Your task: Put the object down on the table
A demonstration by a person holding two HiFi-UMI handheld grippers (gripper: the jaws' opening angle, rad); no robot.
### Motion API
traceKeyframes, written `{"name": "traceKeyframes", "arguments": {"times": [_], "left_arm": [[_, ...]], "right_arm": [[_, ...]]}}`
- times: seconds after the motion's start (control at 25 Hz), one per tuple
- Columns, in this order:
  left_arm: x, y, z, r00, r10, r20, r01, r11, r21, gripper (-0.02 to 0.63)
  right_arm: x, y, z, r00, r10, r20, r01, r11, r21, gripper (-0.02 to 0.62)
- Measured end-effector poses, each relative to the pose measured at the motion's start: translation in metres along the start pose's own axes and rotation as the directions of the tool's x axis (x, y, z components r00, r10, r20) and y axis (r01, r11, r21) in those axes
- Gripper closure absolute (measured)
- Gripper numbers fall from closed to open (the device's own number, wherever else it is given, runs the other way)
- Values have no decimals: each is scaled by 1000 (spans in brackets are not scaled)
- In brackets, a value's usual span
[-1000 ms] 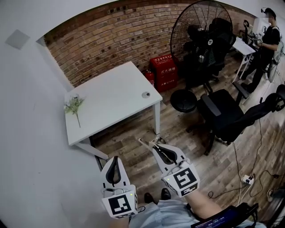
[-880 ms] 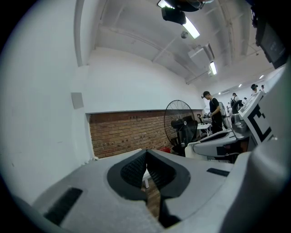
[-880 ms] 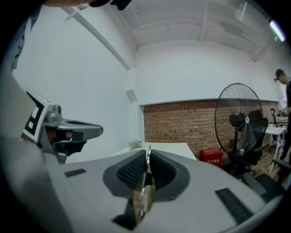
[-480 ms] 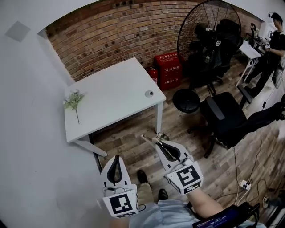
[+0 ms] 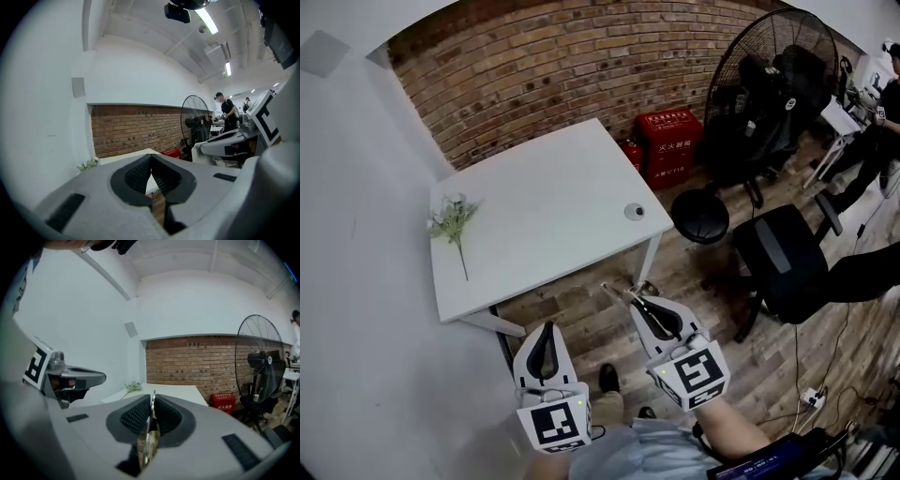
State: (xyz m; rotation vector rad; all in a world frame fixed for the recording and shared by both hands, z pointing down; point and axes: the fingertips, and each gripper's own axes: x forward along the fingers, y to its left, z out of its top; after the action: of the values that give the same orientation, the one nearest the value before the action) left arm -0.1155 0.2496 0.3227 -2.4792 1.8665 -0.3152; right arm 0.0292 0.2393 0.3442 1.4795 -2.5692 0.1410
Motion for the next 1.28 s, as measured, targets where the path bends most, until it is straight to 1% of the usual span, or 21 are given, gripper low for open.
{"name": "traceKeyframes", "arguments": {"times": [0.08,0.24,0.4,0.56,0.72,0.92,1.16,1.28], "left_arm": [[22,17,0,1000,-5,0,5,1000,9,597],[57,41,15,999,-28,33,28,1000,6,597],[82,69,31,996,-35,76,33,999,32,597],[103,90,37,994,-38,105,36,999,26,597],[119,91,32,993,-59,105,58,998,18,597],[138,88,28,992,-79,93,77,997,23,598],[168,78,7,995,-98,28,97,995,13,598],[189,71,0,995,-103,11,103,995,15,598]], "right_arm": [[25,-5,6,1000,-10,7,10,1000,1,559],[64,-13,21,999,-35,23,35,999,-6,559],[92,-17,44,997,-59,51,60,998,-17,558],[113,-21,59,994,-78,70,81,996,-39,560],[125,-31,62,992,-102,75,106,993,-44,559],[138,-39,63,992,-103,72,107,993,-49,559],[156,-62,45,994,-103,36,103,994,-23,560],[168,-80,35,995,-102,16,102,995,6,560]]}}
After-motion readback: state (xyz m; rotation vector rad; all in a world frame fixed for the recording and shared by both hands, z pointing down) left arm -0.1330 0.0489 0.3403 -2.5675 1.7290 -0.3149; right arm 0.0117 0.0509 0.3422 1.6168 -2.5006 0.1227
